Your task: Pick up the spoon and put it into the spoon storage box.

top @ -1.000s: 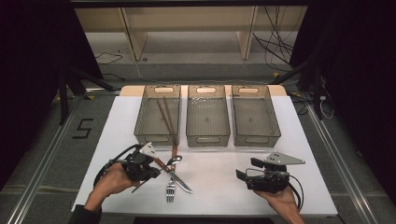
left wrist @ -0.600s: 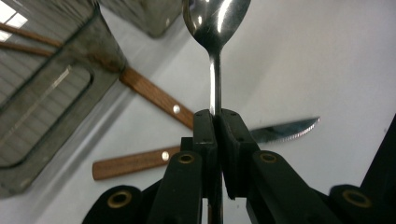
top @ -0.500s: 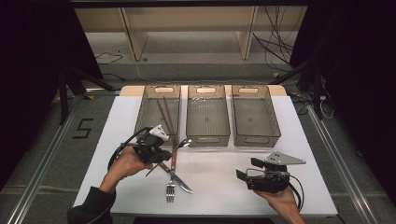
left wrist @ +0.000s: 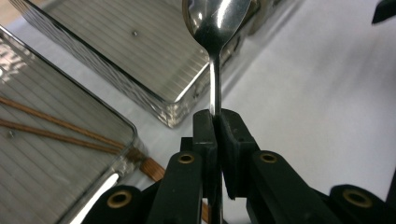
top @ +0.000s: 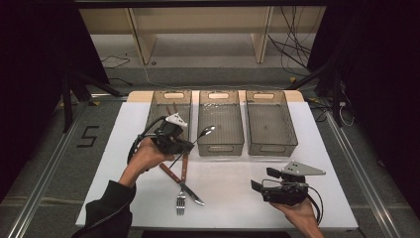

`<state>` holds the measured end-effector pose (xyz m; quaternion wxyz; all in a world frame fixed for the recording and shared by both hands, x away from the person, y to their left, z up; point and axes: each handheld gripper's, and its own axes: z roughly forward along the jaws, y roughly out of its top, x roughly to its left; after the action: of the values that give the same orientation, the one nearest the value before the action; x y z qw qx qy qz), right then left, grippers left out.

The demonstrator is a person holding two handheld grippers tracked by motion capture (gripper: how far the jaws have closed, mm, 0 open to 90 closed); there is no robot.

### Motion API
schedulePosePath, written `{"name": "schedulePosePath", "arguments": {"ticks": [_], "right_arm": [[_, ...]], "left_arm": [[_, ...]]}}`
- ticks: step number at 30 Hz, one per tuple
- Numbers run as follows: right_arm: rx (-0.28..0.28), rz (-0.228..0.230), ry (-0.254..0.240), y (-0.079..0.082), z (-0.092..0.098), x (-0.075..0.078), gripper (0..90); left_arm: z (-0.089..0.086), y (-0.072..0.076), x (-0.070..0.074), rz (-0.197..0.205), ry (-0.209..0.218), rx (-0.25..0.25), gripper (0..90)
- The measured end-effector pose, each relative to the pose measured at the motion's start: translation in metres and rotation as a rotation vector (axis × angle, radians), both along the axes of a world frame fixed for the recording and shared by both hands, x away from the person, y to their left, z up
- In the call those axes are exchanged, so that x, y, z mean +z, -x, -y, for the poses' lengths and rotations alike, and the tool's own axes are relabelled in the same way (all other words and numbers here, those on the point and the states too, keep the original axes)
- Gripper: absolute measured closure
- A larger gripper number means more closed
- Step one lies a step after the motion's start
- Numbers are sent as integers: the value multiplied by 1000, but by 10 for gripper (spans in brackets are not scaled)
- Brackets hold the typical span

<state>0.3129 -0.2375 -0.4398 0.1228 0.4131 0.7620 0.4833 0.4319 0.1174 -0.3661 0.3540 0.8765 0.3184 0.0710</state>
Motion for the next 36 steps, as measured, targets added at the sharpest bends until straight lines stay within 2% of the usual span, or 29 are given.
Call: {"name": "schedulePosePath", "arguments": {"ticks": [10,15,18,21,31,36], "right_arm": [[-2,6,-9,0,1,1,224],[-3,4,-12,0,2,1,224],[-2,2,-13,0,2,0,224],[1,4,-12,0,2,0,224],[4,5,-12,0,2,0,224],[6,0,-14,0,3,0,224]], "left_arm": [[14,-25,12,49,64,50,846],[22,-35,13,50,87,61,846],[30,-40,12,51,82,63,846],[35,-47,14,46,98,63,846],[52,-67,15,70,101,82,846],[58,-77,10,78,104,99,845]]}}
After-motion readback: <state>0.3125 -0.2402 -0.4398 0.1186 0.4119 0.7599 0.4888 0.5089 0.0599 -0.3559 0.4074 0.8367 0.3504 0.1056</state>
